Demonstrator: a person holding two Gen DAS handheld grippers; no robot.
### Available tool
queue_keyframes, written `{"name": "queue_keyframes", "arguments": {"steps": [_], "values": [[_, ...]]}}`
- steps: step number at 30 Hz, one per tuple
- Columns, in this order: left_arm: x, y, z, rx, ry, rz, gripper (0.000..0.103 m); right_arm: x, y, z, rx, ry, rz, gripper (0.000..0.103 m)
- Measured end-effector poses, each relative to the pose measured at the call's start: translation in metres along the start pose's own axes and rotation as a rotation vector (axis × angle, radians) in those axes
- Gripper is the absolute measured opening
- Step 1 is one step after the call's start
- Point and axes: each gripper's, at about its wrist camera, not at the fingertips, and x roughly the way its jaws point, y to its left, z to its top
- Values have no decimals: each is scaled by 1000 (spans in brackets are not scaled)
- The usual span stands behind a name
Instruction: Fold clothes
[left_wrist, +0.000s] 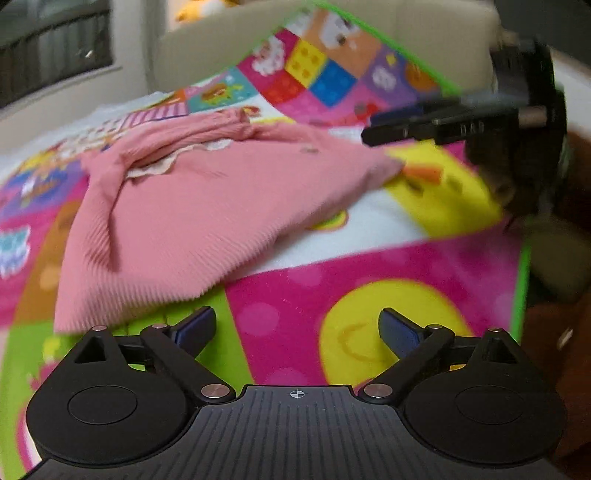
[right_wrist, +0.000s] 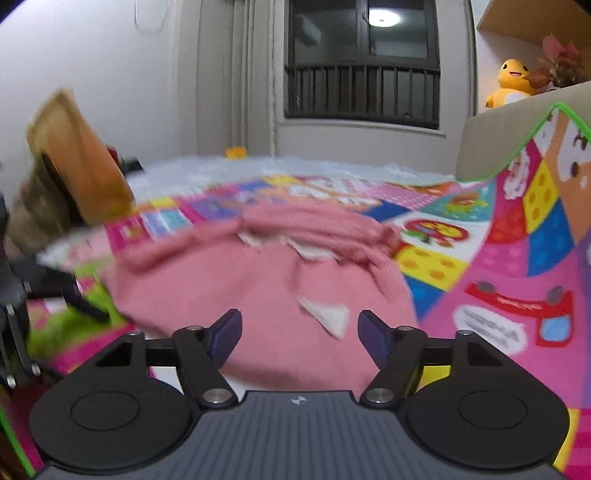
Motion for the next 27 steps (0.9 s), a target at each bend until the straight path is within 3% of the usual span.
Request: {"name": "queue_keyframes", "arguments": {"steps": [1, 5, 8, 12, 15, 17, 19, 21, 22, 24, 25, 26, 27], "values": [[-6, 4, 0, -46, -20, -15, 99, 5, 1, 2, 9, -5, 4, 74], [-24, 28, 6, -203, -122, 38, 101, 36, 7, 0, 14, 26, -18, 74], [-37, 54, 10, -340, -190, 141, 102, 60, 14, -23, -31, 174, -51, 74], [-45, 95, 2, -575, -232, 309, 102, 52, 16, -36, -12, 159, -53, 74], [-29, 116, -5, -706, -236, 306, 102, 50, 10, -35, 28, 164, -39, 74], [-15, 112, -2, -685, -231, 293, 102, 51, 13, -35, 13, 165, -46, 75], [-2, 95, 5, -579, -201, 331, 100, 52, 13, -35, 14, 164, -47, 78], [14, 79, 14, -458, -159, 374, 89, 51, 13, -36, 19, 161, -44, 81], [21, 70, 18, -397, -137, 394, 73, 51, 13, -36, 23, 160, -42, 82], [29, 57, 27, -279, -113, 417, 52, 51, 13, -36, 28, 157, -39, 83], [30, 51, 30, -230, -107, 406, 29, 51, 14, -37, 27, 156, -39, 83], [29, 42, 37, -168, -98, 402, 23, 51, 14, -37, 27, 155, -39, 83], [29, 32, 42, -90, -93, 399, 23, 50, 14, -37, 28, 155, -39, 83]]}}
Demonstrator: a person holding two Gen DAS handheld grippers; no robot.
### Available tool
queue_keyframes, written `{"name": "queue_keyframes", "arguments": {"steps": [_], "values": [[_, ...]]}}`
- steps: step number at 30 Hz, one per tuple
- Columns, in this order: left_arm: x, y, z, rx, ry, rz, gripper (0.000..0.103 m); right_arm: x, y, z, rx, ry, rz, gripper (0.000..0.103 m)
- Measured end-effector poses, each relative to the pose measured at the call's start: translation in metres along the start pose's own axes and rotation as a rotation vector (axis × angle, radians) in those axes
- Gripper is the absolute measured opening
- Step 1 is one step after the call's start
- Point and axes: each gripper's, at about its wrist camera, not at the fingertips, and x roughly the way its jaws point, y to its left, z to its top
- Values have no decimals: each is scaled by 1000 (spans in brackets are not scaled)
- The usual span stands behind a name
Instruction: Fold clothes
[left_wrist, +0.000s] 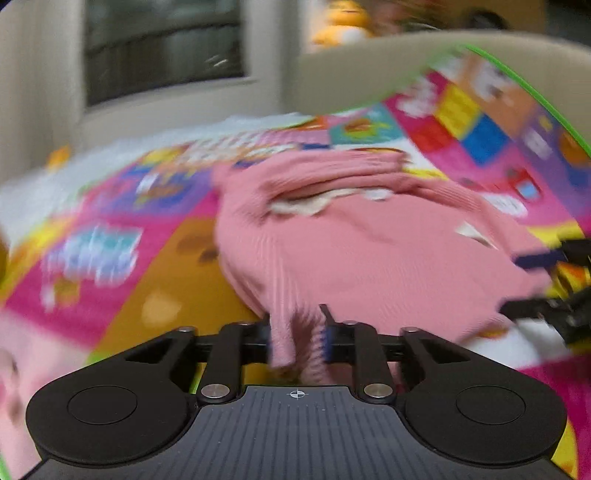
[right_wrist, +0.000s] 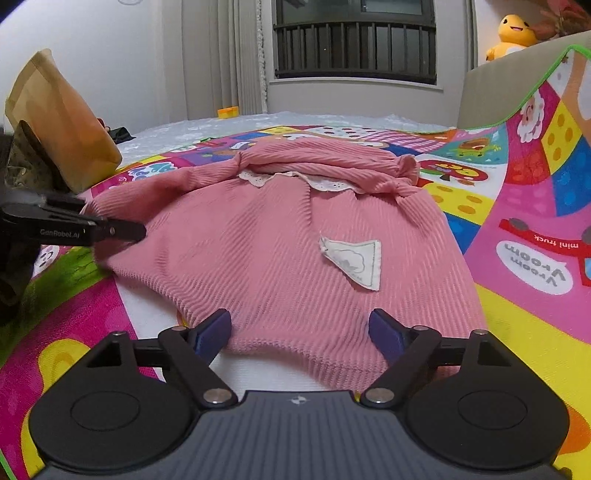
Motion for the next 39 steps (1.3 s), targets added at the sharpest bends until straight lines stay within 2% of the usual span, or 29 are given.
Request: {"name": "queue_keyframes", "arguments": {"steps": [2, 6, 7, 9, 11, 12, 14, 17, 18, 21, 23, 24, 25, 26, 27, 28, 29, 30, 33, 36, 39], "values": [[-6, -24, 3, 184, 3, -27, 23, -1, 0, -1, 1, -1, 1, 83], [-8, -53, -12, 392, 48, -91, 22, -1, 1, -1, 3, -5, 1, 86], [-9, -55, -15, 406, 43, -91, 23, -4, 0, -1, 10, -6, 5, 88], [-11, -50, -15, 373, 44, -113, 26, -11, -4, 1, 30, -10, 14, 89], [-13, -36, -13, 283, 51, -169, 41, -18, -7, 3, 50, -14, 23, 89], [-15, -32, -14, 252, 55, -200, 45, -24, -12, 4, 76, -28, 16, 89], [-19, -26, -17, 201, 64, -268, 66, -41, -27, 5, 155, -78, -18, 89], [-24, -27, -23, 188, 57, -315, 77, -58, -57, 0, 330, -134, -95, 88], [-26, -26, -22, 172, 46, -330, 78, -59, -69, -4, 394, -135, -121, 84], [-34, -8, -8, 22, -31, -412, 85, -52, -90, -18, 524, -90, -158, 64], [-37, 6, 2, -87, -107, -419, 94, -46, -88, -23, 522, -81, -177, 62], [-35, 12, 5, -137, -136, -410, 94, -43, -83, -22, 499, -84, -185, 57], [-32, 19, 8, -191, -152, -401, 94, -40, -78, -20, 485, -84, -174, 45], [-25, 24, 11, -245, -155, -384, 94, -36, -74, -17, 484, -81, -142, 41], [-18, 27, 13, -282, -151, -365, 94, -33, -67, -12, 458, -81, -120, 30], [-10, 27, 13, -297, -138, -349, 94, -31, -57, -5, 407, -85, -111, 11], [-2, 28, 14, -311, -125, -334, 93, -30, -48, 1, 356, -90, -101, 8], [4, 27, 13, -305, -108, -331, 92, -28, -38, 8, 304, -94, -91, 8], [15, 22, 9, -260, -63, -329, 92, -22, 9, 32, -33, -99, -76, 8], [18, 22, -1, -239, -38, -327, 92, -8, 51, 33, -330, -3, 1, 8], [19, 23, -12, -238, -19, -315, 92, 4, 72, 16, -483, 82, 46, 8]]}}
